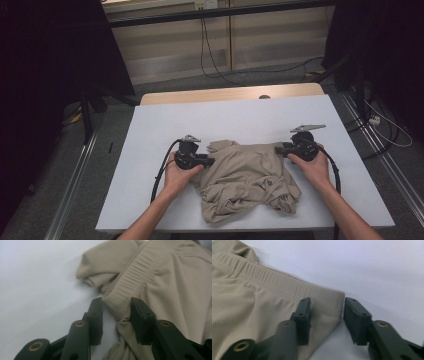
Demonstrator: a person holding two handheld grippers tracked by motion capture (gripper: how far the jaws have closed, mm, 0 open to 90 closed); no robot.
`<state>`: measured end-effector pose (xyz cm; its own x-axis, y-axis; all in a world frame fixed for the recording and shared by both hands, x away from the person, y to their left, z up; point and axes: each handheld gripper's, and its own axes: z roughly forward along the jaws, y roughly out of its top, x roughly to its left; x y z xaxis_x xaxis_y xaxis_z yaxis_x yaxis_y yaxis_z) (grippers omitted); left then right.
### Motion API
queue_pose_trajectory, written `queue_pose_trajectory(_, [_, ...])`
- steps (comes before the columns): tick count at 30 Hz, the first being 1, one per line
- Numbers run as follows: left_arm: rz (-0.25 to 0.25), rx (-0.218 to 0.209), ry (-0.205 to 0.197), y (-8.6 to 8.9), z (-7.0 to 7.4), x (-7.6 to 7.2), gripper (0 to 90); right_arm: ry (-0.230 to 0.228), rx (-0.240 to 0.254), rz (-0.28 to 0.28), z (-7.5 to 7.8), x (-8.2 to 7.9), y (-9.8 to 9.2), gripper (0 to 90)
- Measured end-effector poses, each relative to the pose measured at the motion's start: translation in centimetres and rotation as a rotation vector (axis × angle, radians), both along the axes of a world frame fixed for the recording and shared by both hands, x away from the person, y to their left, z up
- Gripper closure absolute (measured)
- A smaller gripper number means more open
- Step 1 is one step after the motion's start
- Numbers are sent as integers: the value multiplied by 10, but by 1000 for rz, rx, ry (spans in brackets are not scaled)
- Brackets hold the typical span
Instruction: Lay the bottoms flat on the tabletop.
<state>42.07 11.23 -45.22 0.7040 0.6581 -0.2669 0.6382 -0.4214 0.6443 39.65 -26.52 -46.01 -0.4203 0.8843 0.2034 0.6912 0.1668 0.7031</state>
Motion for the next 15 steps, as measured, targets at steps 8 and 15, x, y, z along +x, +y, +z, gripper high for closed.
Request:
queue_pose_trajectory(8, [25,-49,26,-9,-3,0,660,-3,50,-4,2,-3,-5,857])
queue_pose_trajectory(15, [49,-94,-25,1,11,0,846,-62,58,3,15,-11,-6,861])
